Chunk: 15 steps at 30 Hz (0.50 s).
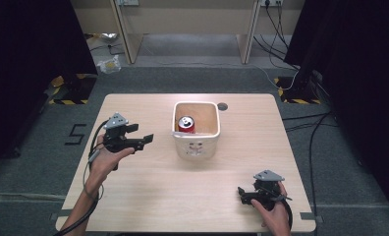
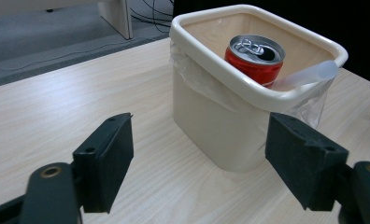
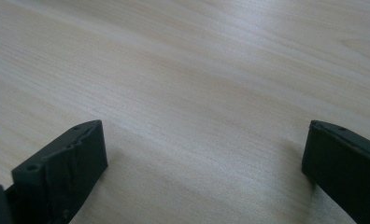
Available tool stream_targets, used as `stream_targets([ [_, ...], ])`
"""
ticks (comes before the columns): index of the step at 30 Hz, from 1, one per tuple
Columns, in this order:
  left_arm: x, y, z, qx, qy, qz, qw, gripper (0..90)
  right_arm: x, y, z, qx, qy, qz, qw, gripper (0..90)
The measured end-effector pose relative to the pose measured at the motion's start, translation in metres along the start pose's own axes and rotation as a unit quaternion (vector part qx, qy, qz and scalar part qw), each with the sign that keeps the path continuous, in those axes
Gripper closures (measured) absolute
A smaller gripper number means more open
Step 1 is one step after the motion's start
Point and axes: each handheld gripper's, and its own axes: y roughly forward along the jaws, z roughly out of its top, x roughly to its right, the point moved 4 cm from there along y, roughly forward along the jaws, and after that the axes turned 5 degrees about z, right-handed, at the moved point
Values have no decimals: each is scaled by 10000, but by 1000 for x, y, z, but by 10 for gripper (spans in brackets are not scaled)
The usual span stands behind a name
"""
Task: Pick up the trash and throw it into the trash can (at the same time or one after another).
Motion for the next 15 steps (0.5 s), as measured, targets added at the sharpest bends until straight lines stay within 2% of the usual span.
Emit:
stream_targets([
  [3, 0, 0, -4, -14, -16, 46, 10000, 161, 0, 0, 0, 0, 1, 0, 10000, 3],
  [15, 2, 1, -17, 29, 48, 22, 10000, 153, 0, 0, 0, 1, 2, 0, 10000, 3],
])
